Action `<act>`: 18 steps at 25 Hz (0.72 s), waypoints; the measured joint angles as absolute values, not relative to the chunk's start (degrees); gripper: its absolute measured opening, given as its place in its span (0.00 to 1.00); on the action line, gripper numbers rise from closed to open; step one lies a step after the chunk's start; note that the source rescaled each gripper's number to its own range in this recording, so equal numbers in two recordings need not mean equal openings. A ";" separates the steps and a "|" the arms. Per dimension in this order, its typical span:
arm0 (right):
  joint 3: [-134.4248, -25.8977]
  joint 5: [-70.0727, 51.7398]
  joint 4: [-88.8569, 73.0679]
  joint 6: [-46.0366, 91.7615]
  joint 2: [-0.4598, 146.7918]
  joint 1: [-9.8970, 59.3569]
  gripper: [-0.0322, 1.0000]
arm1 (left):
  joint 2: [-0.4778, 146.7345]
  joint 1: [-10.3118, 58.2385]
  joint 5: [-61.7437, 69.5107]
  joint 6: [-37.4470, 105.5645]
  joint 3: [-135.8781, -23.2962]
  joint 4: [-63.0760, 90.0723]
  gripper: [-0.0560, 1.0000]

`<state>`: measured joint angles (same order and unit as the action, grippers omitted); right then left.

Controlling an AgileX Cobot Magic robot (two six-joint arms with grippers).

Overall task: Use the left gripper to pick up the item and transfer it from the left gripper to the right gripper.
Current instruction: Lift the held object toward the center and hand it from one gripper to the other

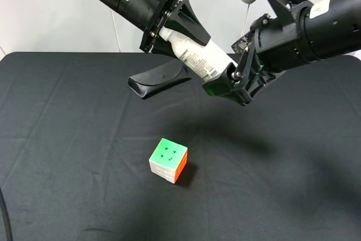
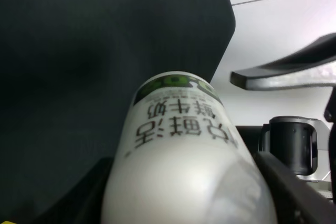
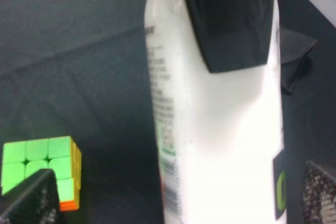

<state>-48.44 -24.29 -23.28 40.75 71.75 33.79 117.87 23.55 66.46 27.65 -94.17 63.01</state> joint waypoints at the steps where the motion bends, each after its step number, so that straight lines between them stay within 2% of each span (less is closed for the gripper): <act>1: -48.44 -23.58 -23.33 40.87 72.20 33.79 1.00 | 117.87 23.55 66.46 27.65 -94.17 63.01 0.07; 18: -48.55 -13.55 -23.51 41.24 81.61 33.79 1.00 | 117.87 23.55 66.46 27.65 -94.17 63.01 0.07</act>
